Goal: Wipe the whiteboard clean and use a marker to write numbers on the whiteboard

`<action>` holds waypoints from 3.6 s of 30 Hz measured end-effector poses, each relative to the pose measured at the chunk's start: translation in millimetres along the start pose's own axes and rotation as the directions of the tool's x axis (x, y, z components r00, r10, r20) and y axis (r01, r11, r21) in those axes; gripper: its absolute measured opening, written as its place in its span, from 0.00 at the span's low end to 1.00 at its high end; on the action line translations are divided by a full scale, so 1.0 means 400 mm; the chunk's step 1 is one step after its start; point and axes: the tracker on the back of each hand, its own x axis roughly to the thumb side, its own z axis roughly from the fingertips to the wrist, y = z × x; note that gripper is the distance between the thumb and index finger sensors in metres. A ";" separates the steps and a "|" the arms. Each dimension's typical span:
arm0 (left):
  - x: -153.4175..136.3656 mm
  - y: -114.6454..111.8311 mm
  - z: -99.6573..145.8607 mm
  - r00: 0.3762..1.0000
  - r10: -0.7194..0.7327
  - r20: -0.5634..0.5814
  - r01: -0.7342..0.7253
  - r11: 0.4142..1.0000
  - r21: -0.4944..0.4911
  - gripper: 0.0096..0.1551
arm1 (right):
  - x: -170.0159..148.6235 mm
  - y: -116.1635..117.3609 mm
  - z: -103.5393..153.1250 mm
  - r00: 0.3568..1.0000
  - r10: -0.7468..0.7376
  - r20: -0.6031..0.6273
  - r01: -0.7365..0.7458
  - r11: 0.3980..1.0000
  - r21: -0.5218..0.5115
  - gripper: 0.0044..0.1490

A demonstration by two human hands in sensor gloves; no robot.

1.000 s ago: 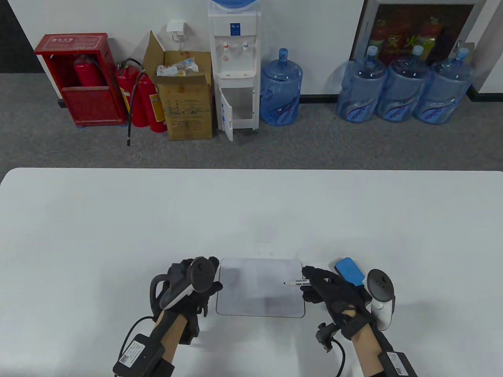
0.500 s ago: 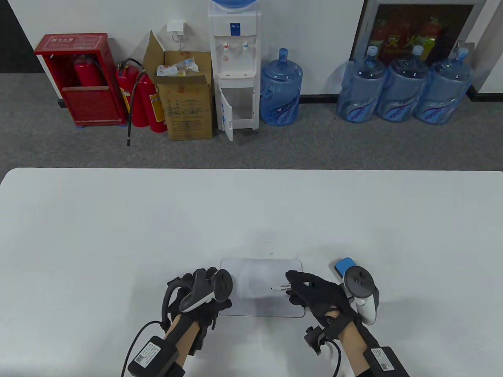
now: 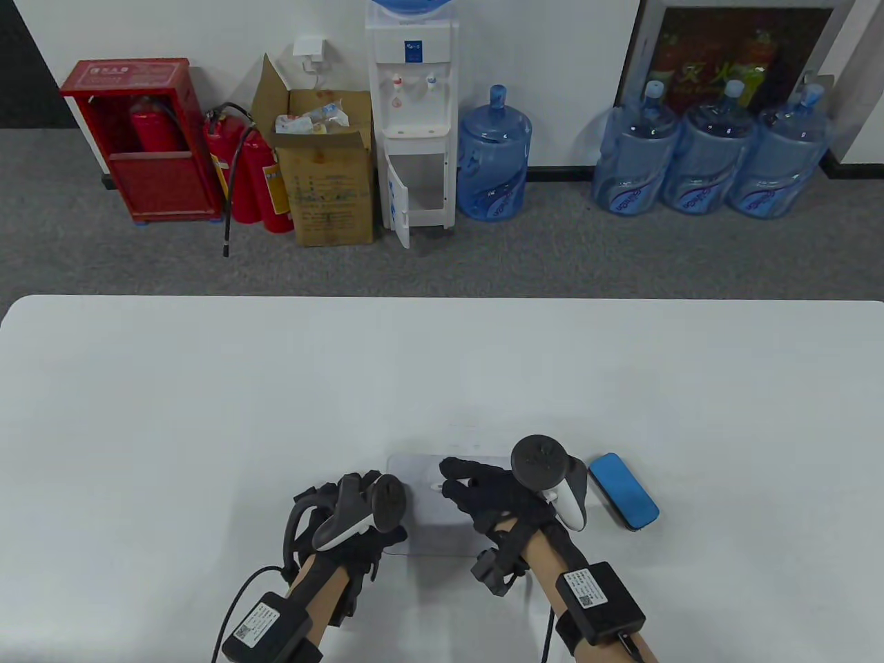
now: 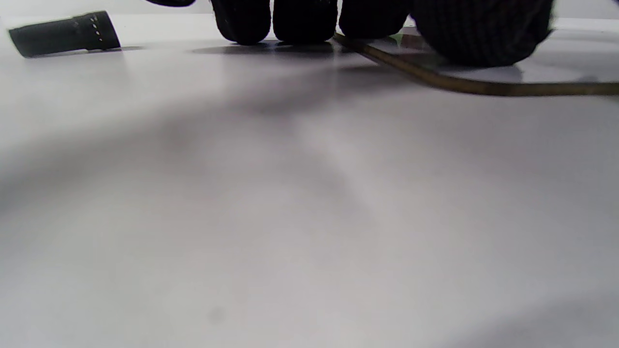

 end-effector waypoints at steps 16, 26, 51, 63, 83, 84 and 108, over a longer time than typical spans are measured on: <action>-0.001 -0.002 0.001 1.000 0.011 0.000 -0.011 1.000 -0.005 0.41 | 0.004 0.033 0.009 0.997 0.063 0.054 -0.067 0.995 0.068 0.34; -0.001 -0.003 0.002 1.000 0.015 -0.006 -0.015 1.000 -0.008 0.41 | -0.005 0.010 0.036 0.998 -0.028 0.050 0.028 1.000 0.001 0.35; -0.001 -0.004 0.001 1.000 0.017 -0.009 -0.017 1.000 -0.012 0.41 | -0.064 -0.066 0.051 0.997 0.038 -0.074 -0.044 0.996 -0.080 0.35; 0.000 -0.004 0.001 1.000 0.017 -0.011 -0.017 1.000 -0.014 0.41 | -0.046 -0.033 0.094 0.997 0.080 0.006 -0.080 0.996 0.031 0.35; 0.000 -0.004 0.001 1.000 0.017 -0.012 -0.018 1.000 -0.015 0.41 | -0.124 -0.128 0.064 0.990 -0.078 -0.118 0.058 0.985 -0.162 0.35; 0.000 -0.004 0.001 1.000 0.017 -0.012 -0.018 1.000 -0.015 0.41 | -0.124 -0.126 0.061 0.990 -0.076 -0.118 0.057 0.985 -0.160 0.35; 0.000 -0.004 0.001 1.000 0.017 -0.014 -0.018 1.000 -0.018 0.41 | -0.120 -0.132 0.109 0.995 0.014 -0.103 -0.027 0.991 -0.131 0.35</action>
